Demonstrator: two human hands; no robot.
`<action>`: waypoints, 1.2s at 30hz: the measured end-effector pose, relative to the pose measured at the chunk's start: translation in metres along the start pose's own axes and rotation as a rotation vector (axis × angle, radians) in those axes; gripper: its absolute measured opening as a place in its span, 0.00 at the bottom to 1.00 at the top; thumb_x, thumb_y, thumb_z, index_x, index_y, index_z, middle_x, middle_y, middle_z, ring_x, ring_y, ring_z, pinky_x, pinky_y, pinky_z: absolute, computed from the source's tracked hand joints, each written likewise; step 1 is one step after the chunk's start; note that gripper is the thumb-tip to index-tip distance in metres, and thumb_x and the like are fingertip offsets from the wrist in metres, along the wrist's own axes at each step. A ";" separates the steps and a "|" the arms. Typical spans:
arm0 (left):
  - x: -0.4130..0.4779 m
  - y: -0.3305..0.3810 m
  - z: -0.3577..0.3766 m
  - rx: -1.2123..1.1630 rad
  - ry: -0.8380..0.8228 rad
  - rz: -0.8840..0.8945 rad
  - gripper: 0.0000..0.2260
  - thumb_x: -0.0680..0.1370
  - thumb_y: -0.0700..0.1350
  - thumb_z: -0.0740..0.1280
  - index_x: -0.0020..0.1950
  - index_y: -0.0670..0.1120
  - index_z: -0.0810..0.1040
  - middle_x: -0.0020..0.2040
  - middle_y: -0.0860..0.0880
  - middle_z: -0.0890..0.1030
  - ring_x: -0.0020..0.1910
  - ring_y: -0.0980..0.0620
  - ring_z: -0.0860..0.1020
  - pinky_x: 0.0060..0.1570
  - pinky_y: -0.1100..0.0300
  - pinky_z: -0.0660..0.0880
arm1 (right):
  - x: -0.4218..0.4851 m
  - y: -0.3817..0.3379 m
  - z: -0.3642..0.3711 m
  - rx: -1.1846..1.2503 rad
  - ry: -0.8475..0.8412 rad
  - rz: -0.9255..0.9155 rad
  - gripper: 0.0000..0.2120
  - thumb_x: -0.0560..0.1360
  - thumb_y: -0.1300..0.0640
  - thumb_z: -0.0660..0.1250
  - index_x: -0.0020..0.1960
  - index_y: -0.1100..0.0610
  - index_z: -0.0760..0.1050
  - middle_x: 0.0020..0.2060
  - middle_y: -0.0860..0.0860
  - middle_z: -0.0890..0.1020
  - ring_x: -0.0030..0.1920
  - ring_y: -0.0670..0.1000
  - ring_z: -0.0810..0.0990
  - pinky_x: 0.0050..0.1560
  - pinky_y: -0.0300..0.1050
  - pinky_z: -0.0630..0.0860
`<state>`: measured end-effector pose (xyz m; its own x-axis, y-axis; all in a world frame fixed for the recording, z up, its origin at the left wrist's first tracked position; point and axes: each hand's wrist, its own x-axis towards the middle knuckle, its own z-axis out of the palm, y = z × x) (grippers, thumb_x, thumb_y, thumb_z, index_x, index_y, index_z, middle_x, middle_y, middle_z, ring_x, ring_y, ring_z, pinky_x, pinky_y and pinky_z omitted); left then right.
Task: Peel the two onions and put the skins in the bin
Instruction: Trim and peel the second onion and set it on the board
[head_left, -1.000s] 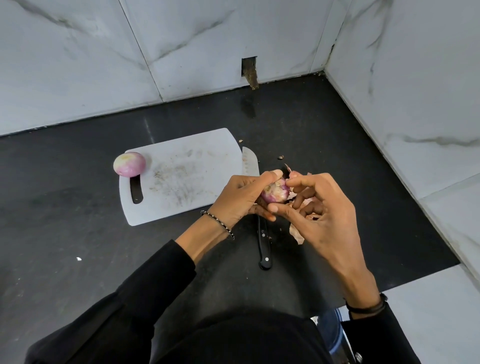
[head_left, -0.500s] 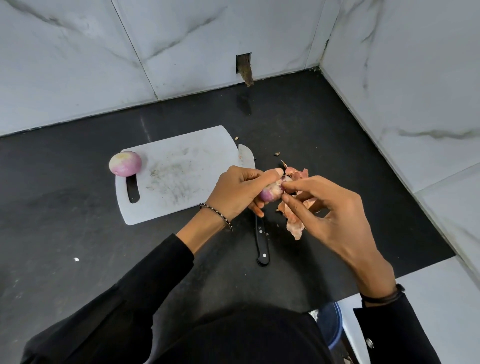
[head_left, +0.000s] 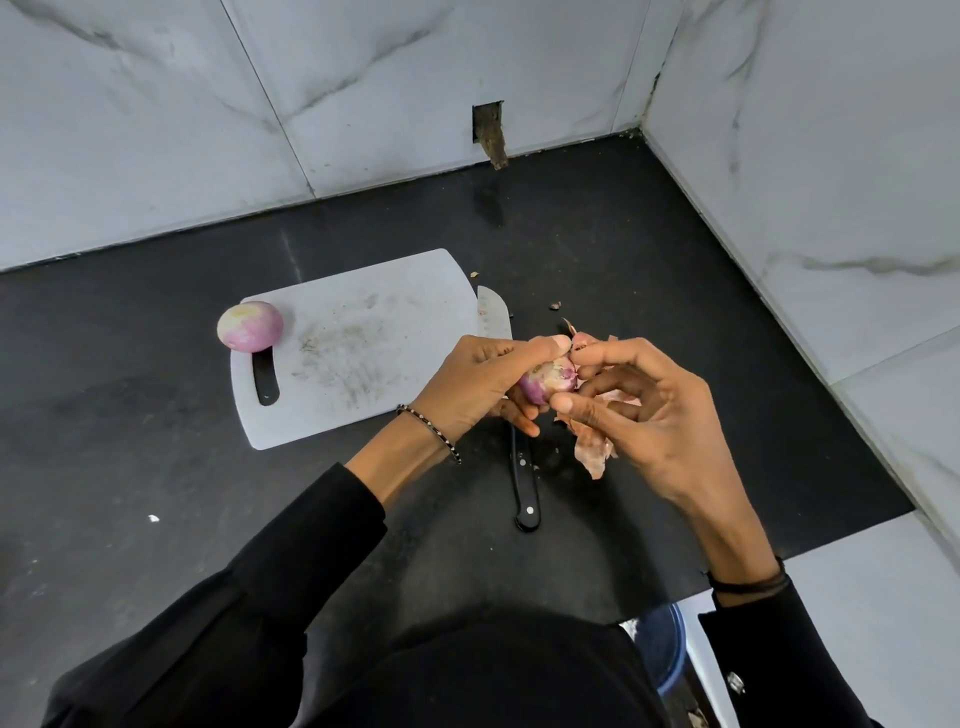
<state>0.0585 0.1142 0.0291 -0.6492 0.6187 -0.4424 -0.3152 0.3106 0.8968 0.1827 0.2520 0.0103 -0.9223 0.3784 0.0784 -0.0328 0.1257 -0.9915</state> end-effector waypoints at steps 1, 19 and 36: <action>0.000 0.000 0.000 -0.006 -0.002 0.001 0.15 0.78 0.53 0.68 0.45 0.40 0.83 0.36 0.39 0.81 0.28 0.53 0.79 0.29 0.60 0.79 | -0.001 -0.001 0.002 0.026 0.016 0.000 0.13 0.69 0.62 0.79 0.52 0.56 0.83 0.48 0.53 0.83 0.42 0.50 0.83 0.36 0.45 0.82; 0.004 -0.004 0.001 -0.038 0.077 -0.044 0.18 0.78 0.55 0.68 0.45 0.40 0.82 0.35 0.39 0.83 0.27 0.51 0.79 0.30 0.59 0.81 | -0.002 0.001 -0.015 -0.582 0.045 -0.220 0.03 0.79 0.57 0.73 0.51 0.55 0.83 0.48 0.47 0.81 0.47 0.46 0.82 0.45 0.42 0.80; 0.004 -0.008 0.010 0.240 0.023 0.188 0.13 0.81 0.52 0.63 0.45 0.47 0.82 0.36 0.47 0.81 0.30 0.48 0.80 0.29 0.58 0.79 | 0.001 0.000 0.008 -0.385 0.033 -0.227 0.16 0.68 0.57 0.82 0.45 0.59 0.76 0.48 0.49 0.76 0.47 0.51 0.79 0.40 0.44 0.81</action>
<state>0.0654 0.1211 0.0198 -0.6969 0.6660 -0.2661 -0.0174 0.3552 0.9346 0.1783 0.2452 0.0096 -0.8952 0.3304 0.2991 -0.0812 0.5390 -0.8384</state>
